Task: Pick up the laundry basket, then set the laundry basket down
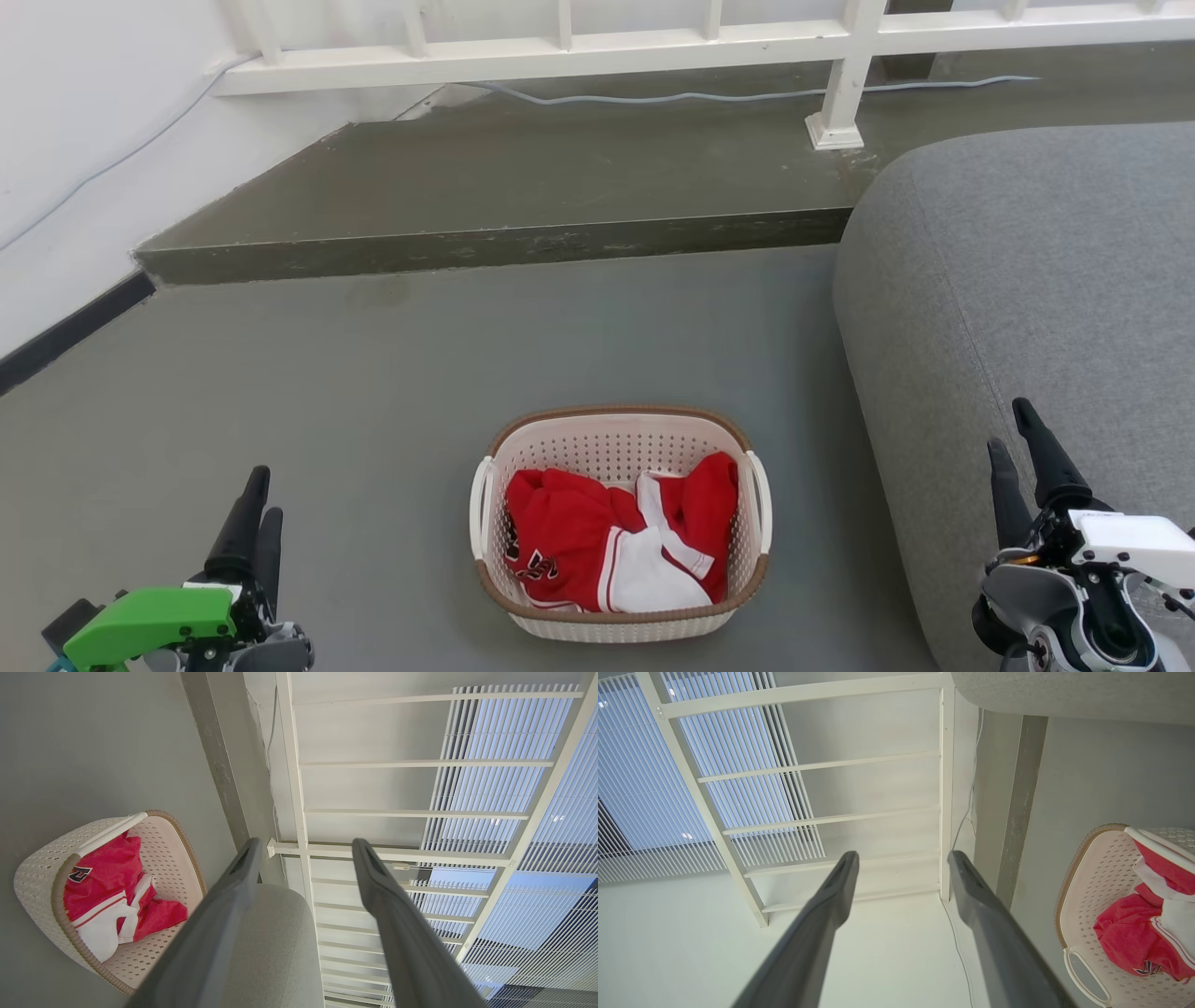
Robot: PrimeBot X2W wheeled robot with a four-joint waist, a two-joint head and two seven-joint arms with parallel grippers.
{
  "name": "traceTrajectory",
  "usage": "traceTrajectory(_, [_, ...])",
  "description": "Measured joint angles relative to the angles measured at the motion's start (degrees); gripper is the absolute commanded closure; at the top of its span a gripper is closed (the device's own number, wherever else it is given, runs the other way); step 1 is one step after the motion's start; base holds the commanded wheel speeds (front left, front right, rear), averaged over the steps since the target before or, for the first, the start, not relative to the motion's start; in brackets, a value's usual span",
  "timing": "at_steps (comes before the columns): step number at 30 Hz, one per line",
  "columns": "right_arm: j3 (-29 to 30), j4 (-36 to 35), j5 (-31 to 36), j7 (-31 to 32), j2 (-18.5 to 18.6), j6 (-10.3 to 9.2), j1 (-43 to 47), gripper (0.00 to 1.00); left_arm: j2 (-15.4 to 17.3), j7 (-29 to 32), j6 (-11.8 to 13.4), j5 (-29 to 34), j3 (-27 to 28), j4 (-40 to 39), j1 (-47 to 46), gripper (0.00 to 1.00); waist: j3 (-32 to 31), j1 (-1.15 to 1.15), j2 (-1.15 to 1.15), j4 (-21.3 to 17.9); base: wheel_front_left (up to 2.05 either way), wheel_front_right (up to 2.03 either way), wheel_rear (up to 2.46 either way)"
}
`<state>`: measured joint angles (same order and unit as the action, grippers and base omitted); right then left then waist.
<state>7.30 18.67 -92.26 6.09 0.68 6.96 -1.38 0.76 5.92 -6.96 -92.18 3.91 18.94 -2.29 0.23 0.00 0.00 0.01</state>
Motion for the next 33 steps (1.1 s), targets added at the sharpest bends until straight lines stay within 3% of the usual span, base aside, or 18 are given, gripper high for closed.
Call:
traceTrajectory(18, [-1.77, -3.15, 1.33, -2.10, 0.19, 0.00, -0.01, 0.00, 0.07, -3.26, 0.00, 2.41, -2.14, -1.88, -0.04, 0.00, 0.14, 0.00, 0.00, 0.19, 0.00, 0.00, 0.00])
traceTrajectory(33, [-6.28, -6.02, 9.33, -5.69, 3.15, 0.00, -0.02, 0.00, 1.43, -6.02, 0.00, 12.22, -4.35, -3.43, -0.19, 0.00, 0.44, 0.00, 0.00, 0.31, 0.00, 0.00, 0.00])
